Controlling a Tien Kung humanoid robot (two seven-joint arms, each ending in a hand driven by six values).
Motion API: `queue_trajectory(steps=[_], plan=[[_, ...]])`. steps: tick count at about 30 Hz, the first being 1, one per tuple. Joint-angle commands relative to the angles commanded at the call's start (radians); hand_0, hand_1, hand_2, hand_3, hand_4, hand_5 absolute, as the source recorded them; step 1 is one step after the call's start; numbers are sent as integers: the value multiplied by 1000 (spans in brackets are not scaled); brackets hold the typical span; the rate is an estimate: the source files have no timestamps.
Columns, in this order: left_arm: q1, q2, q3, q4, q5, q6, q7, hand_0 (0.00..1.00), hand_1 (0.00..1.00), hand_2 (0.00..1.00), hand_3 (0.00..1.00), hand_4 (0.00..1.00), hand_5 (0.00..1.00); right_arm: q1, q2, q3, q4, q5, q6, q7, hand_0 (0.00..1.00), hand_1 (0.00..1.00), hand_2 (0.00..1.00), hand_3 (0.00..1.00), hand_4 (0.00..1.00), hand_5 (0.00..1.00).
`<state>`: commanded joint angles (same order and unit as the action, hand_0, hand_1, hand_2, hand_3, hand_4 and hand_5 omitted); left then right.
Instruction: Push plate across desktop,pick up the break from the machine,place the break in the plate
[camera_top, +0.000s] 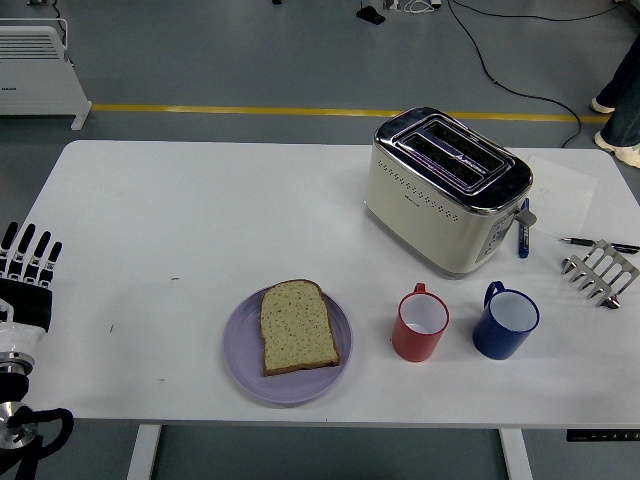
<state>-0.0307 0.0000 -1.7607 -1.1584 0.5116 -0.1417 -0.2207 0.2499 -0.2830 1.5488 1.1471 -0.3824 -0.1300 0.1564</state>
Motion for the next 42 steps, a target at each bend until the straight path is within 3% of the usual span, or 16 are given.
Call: queue_trajectory(steps=[6,11,42], plan=[[1,0,-3,-4,3,1,1,804,766,755,737,558,998,-60,20,46,1,-65,64,-69,766,768,791,784,551,463],[4,0,-4,-4,3,2,1,804,766,755,737,560,998,-83,31,69,-4,-91,71,-121,756,761,780,769,541,479],[3,0,-16,-36,26,28,40,804,771,761,741,558,998,-89,71,87,-34,-103,79,-119,747,740,769,756,518,513]])
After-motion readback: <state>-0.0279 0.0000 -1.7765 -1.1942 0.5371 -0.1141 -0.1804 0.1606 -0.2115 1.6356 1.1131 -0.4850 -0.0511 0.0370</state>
